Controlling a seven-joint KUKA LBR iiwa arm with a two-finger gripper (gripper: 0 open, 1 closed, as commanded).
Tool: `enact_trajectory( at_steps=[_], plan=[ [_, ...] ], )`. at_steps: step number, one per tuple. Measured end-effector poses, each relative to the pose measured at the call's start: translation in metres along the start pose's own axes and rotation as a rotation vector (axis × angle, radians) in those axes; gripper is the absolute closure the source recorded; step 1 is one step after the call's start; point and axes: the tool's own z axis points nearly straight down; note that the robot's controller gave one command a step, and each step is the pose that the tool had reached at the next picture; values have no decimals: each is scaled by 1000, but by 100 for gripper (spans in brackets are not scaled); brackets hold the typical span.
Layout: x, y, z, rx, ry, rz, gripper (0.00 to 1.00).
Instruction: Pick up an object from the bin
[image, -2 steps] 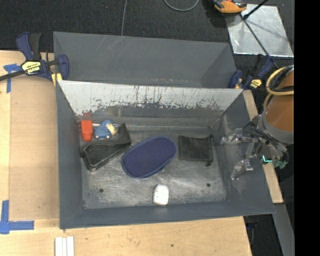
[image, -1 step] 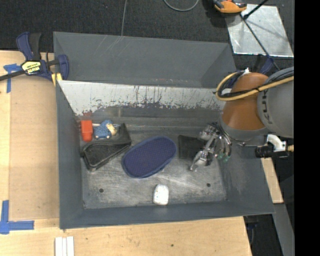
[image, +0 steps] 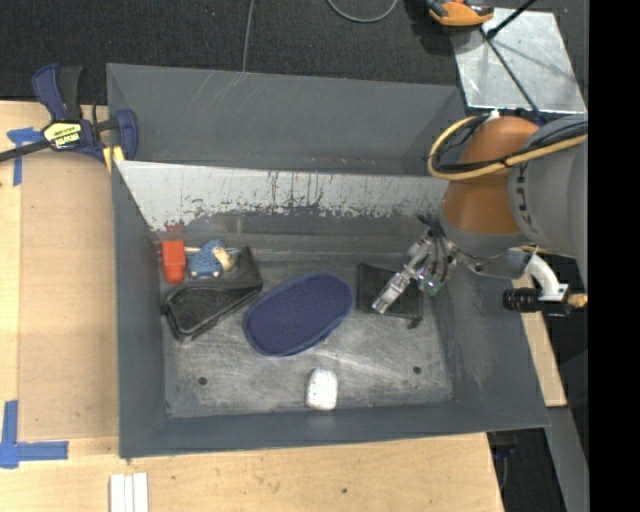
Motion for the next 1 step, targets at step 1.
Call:
enact_trajectory(
  at_steps=[1],
  plan=[
    [-6, 3, 1, 0, -1, 149, 0]
  ],
)
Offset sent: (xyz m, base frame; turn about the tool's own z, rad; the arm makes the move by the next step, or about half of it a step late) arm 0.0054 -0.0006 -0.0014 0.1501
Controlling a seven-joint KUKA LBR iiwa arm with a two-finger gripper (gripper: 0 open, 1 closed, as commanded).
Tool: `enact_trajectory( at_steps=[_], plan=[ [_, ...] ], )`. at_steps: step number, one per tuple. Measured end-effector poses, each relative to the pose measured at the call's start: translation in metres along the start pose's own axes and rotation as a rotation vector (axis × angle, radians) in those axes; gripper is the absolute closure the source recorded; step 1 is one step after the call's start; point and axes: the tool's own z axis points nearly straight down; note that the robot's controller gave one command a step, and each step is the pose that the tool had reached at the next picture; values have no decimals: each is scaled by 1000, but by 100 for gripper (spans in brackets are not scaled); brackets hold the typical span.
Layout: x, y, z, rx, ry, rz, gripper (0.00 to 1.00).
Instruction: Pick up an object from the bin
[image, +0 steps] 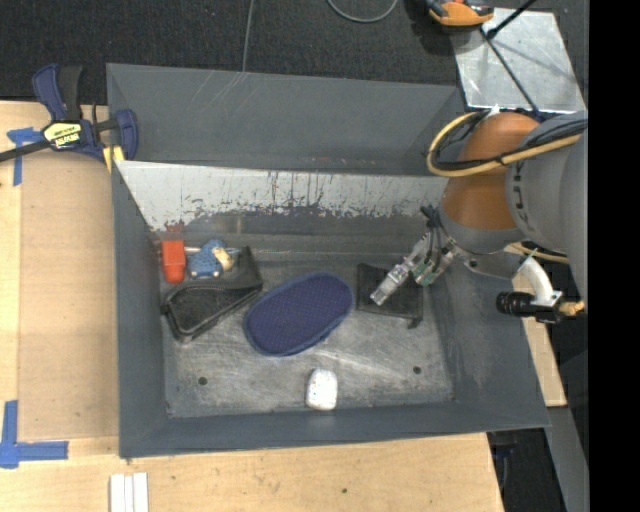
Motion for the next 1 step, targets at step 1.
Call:
enact_trajectory(
  at_steps=[1],
  plan=[
    [-7, 1, 27, 2, 5, 182, 0]
  ],
)
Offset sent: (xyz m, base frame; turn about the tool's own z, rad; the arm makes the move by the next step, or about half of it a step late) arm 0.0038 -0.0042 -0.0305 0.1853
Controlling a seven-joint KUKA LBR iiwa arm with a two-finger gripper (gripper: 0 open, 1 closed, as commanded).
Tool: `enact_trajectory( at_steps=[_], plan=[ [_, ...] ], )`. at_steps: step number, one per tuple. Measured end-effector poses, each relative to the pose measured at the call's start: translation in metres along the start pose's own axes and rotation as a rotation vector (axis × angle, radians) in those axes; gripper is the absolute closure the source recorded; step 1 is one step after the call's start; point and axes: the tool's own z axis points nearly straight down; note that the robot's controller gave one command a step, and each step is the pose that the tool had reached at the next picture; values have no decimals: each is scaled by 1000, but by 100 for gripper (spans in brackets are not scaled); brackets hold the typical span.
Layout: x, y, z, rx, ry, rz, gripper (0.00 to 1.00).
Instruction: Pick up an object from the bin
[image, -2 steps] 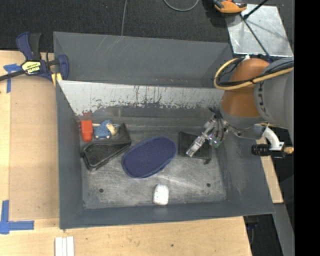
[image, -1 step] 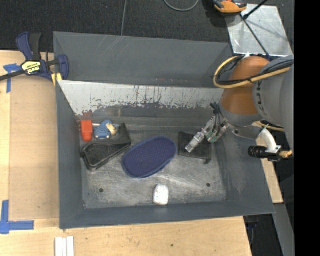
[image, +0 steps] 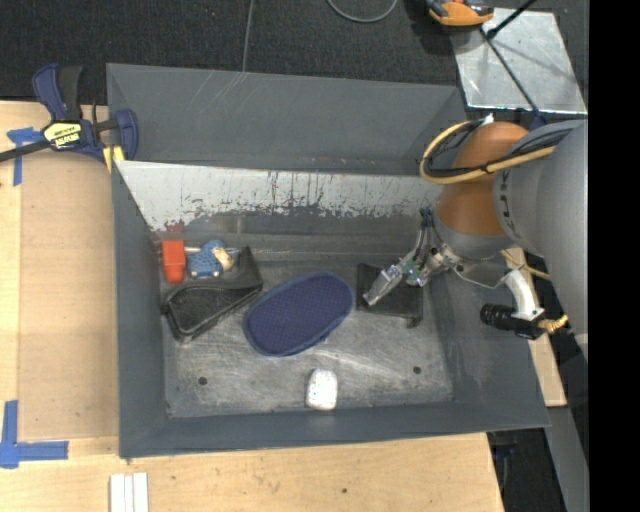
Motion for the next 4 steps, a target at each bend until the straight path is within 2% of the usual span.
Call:
enact_trajectory(
  at_steps=[1, 2, 3, 4],
  plan=[
    [-1, 1, -2, -1, -3, -4, 0],
    [-4, 2, -6, -7, -11, -3, 100],
    [-6, 3, -43, -3, -5, -6, 100],
    [-7, 4, -54, -1, -3, -10, 100]
  ],
)
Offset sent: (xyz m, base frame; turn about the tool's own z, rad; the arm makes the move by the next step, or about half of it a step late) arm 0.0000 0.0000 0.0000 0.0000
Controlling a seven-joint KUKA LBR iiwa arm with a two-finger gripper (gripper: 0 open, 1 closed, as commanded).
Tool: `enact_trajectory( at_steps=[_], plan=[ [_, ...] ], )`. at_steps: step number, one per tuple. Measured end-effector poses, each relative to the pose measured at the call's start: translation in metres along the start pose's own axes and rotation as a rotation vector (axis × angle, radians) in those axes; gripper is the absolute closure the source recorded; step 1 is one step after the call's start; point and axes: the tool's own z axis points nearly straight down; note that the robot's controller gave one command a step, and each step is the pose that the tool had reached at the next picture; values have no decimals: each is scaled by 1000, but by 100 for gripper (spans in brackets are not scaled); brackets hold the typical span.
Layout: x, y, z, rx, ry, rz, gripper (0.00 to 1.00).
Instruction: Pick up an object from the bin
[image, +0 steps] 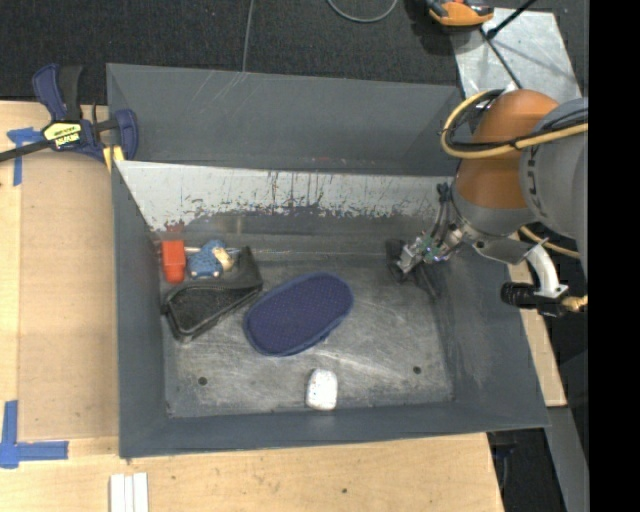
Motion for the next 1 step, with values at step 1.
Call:
enact_trajectory(
  at_steps=[1],
  plan=[
    [-2, 1, -49, -3, -2, -3, 100]
  ],
)
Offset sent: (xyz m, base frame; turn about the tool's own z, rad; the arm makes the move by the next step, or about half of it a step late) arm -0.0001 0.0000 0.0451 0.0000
